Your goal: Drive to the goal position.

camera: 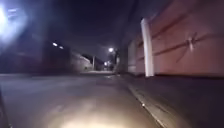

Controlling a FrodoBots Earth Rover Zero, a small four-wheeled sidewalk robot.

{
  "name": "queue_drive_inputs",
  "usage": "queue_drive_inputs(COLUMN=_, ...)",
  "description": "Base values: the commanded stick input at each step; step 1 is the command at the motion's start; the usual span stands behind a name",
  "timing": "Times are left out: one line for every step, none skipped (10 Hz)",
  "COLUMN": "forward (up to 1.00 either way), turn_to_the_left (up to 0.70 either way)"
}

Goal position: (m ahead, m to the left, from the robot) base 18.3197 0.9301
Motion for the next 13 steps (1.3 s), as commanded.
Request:
queue_drive_inputs(forward=0.7, turn_to_the_left=0.02)
queue_drive_inputs(forward=0.7, turn_to_the_left=0.02)
queue_drive_inputs(forward=0.7, turn_to_the_left=0.02)
queue_drive_inputs(forward=0.7, turn_to_the_left=0.02)
queue_drive_inputs(forward=0.7, turn_to_the_left=0.02)
queue_drive_inputs(forward=0.7, turn_to_the_left=0.02)
queue_drive_inputs(forward=0.7, turn_to_the_left=0.02)
queue_drive_inputs(forward=0.7, turn_to_the_left=0.02)
queue_drive_inputs(forward=0.7, turn_to_the_left=0.02)
queue_drive_inputs(forward=0.7, turn_to_the_left=0.02)
queue_drive_inputs(forward=0.7, turn_to_the_left=0.02)
queue_drive_inputs(forward=0.7, turn_to_the_left=0.02)
queue_drive_inputs(forward=0.7, turn_to_the_left=0.02)
